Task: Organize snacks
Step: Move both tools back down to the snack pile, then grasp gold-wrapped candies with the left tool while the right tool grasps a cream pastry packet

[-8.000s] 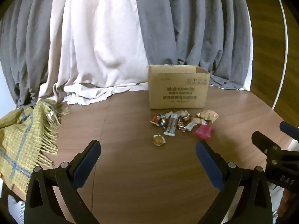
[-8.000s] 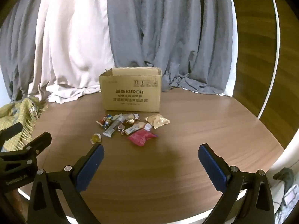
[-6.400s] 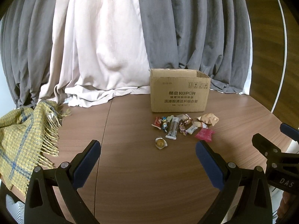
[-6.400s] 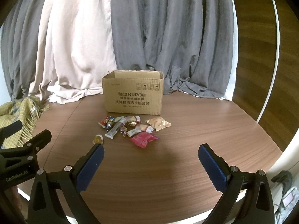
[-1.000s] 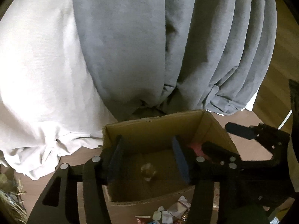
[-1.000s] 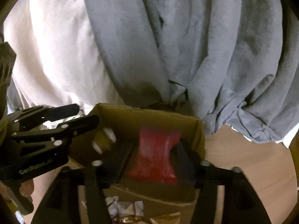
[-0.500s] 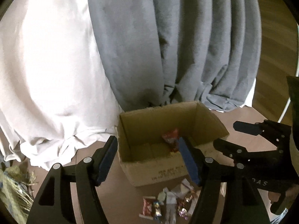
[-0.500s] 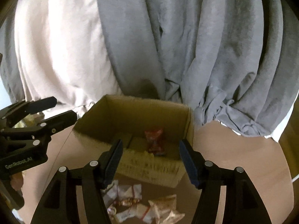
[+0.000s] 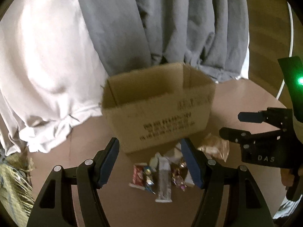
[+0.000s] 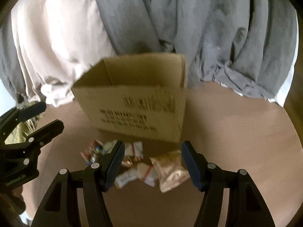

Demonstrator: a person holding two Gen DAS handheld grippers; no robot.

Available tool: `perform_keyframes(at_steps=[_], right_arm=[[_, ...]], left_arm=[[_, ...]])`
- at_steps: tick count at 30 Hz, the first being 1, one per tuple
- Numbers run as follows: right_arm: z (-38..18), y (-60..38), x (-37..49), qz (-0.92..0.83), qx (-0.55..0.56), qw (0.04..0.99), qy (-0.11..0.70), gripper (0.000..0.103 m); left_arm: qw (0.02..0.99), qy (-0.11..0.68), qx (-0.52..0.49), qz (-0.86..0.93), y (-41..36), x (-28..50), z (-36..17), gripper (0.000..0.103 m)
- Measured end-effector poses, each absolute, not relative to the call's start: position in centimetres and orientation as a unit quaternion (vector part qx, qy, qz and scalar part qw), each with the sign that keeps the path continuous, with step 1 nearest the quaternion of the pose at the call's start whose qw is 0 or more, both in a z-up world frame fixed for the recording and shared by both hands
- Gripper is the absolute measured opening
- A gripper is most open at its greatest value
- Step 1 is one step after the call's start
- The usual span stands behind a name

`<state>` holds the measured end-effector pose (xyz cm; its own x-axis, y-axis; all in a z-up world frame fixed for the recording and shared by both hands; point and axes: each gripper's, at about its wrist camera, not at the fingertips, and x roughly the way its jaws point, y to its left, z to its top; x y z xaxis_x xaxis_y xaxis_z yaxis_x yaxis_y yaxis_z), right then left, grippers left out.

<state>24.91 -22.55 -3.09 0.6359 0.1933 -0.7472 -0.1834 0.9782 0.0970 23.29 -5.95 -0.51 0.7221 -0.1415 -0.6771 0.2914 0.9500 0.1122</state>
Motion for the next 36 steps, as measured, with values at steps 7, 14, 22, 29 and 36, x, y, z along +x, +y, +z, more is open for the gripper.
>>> perform_keyframes(at_steps=[7, 14, 22, 29, 36], right_arm=[[-6.4, -23.7, 24.7, 0.101, -0.004, 0.887, 0.451, 0.063], [-9.2, -24.0, 25.8, 0.104, 0.001, 0.868, 0.485, 0.063], [-11.3, -23.8, 27.1, 0.115, -0.010, 0.852, 0.510, 0.063], [-12.3, -24.0, 27.8, 0.119, -0.008, 0.846, 0.519, 0.063], [-12.5, -23.8, 28.5, 0.129, -0.015, 0.845, 0.519, 0.063]], left_arm=[[0.895, 0.404, 0.096, -0.164, -7.4, 24.6, -4.3, 0.058], [0.860, 0.453, 0.075, -0.225, -8.5, 26.6, -7.4, 0.038], [0.831, 0.492, 0.070, -0.250, -9.4, 28.5, -10.5, 0.025], [0.813, 0.516, 0.059, -0.262, -10.0, 29.5, -12.0, 0.021], [0.812, 0.523, 0.066, -0.250, -10.9, 30.5, -12.6, 0.021]])
